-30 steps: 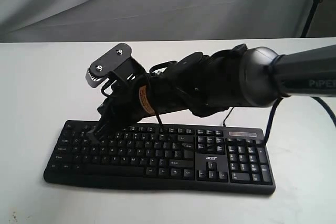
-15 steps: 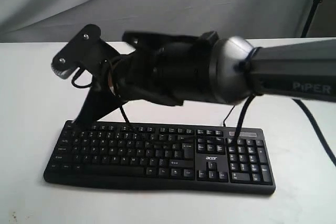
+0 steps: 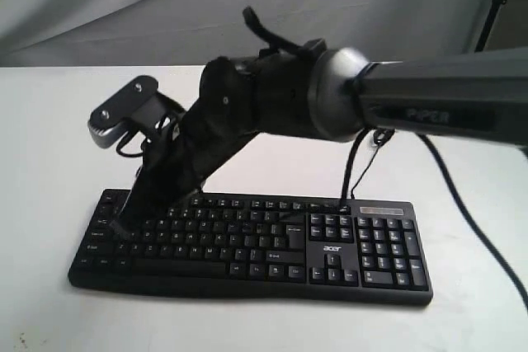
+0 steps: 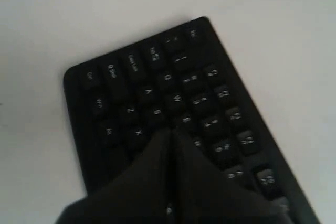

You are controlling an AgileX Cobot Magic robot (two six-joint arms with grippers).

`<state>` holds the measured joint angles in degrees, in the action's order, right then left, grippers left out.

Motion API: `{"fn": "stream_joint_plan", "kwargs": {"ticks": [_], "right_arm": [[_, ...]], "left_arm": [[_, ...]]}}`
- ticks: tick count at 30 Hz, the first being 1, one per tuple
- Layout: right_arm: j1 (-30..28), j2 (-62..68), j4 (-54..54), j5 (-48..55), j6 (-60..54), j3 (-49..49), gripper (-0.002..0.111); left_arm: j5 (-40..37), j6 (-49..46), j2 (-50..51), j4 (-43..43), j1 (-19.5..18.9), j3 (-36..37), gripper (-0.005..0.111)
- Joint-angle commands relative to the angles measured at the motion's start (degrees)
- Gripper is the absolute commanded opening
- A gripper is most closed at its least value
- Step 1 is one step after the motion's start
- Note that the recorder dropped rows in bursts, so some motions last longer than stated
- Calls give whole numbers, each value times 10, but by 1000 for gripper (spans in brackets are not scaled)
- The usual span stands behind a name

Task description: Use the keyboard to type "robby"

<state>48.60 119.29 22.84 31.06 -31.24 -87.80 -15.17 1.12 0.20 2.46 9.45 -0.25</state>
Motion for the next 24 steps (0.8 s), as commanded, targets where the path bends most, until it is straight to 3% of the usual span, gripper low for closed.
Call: {"fn": "stream_joint_plan", "kwargs": {"ticks": [1, 24], "right_arm": [[0, 30, 60, -22, -47, -3, 0], [6, 51, 15, -84, -19, -3, 0]], "left_arm": [[3, 2, -2, 3, 4, 2, 0], [3, 2, -2, 3, 4, 2, 0]]}}
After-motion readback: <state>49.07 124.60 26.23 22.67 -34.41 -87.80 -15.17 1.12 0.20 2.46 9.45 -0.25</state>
